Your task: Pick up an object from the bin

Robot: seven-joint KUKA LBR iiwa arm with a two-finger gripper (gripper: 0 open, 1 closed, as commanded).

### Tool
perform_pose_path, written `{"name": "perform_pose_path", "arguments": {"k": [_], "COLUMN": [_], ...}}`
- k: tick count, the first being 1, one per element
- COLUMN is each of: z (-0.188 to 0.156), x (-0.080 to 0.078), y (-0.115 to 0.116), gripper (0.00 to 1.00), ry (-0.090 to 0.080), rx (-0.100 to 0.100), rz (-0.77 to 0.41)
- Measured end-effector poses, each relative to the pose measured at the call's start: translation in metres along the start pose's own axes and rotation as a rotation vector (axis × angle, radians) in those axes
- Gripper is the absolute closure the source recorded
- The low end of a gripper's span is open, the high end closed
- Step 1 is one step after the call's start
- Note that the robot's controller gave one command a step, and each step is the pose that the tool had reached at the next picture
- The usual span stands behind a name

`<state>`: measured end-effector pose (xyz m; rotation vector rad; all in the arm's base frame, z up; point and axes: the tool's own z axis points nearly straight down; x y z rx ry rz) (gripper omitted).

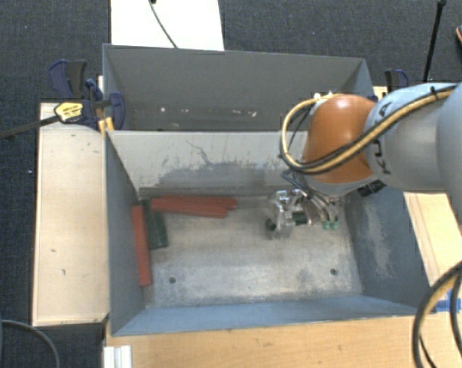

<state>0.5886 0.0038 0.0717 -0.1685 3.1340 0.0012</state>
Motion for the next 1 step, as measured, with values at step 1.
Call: {"name": "perform_pose_path", "arguments": {"k": [1], "z": [-0.1448], "x": [0.0211], "y": [0.0117], "gripper": [1.0], "ry": [-0.008], "rx": [0.001], "rz": [0.013]}}
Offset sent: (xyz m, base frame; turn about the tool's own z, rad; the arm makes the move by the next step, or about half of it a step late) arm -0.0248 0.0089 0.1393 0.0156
